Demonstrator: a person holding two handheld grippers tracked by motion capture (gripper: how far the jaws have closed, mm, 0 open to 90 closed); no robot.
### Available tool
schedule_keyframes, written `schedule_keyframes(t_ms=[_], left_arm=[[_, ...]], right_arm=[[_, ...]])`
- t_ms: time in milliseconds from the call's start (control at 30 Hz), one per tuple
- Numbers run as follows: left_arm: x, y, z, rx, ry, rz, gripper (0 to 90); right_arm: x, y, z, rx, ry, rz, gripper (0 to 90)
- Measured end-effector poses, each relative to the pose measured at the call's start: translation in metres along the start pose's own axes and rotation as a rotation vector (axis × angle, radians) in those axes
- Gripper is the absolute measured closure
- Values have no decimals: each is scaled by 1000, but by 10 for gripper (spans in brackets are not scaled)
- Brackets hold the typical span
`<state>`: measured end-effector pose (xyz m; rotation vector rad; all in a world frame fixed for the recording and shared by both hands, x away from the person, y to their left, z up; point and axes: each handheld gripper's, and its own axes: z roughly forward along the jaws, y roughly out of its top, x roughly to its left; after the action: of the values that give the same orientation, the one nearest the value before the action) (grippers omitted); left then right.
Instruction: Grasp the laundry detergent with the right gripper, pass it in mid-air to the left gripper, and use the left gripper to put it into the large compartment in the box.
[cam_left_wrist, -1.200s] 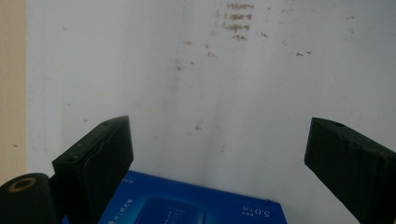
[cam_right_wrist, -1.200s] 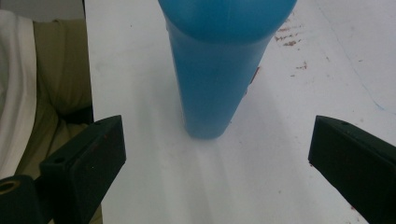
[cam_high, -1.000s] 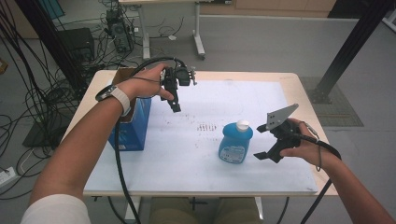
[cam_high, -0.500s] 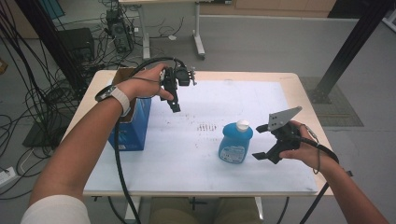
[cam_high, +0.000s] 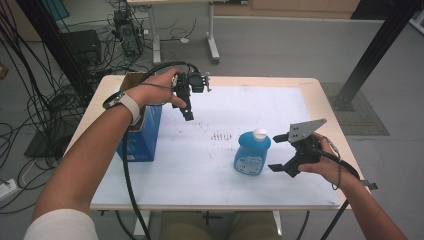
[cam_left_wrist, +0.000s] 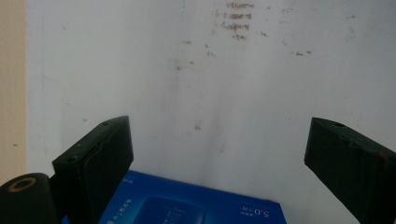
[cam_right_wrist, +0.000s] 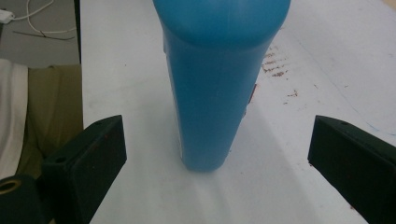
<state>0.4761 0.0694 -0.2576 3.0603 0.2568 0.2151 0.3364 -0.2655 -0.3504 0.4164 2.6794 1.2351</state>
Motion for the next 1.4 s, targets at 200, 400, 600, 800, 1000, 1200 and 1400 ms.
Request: schedule_keyframes(t_ms=[200,400,600,800,1000,1200,1400], left_arm=[[-1,0,0,1,1,-1,84],[-1,0,0,3,0,0,85],[-2,-1,2,0,-4,-5,85],[-2,-1,4,0,-7,-6,85],[-2,0,3,-2,-6,-5,85],[-2,-1,3,0,-5,-6,85],[-3,-1,3,0,-4,-7,85]], right_arm=[[1,-6,1,-49,-3,1,45],[1,-9,1,-91,-16,20,36],[2,-11,2,-111,-33,35,20],[3,-14,3,-139,-36,38,18],[4,-14,6,-157,-37,37,19],[4,-16,8,-171,-37,39,19],[5,-18,9,-196,-40,41,19]])
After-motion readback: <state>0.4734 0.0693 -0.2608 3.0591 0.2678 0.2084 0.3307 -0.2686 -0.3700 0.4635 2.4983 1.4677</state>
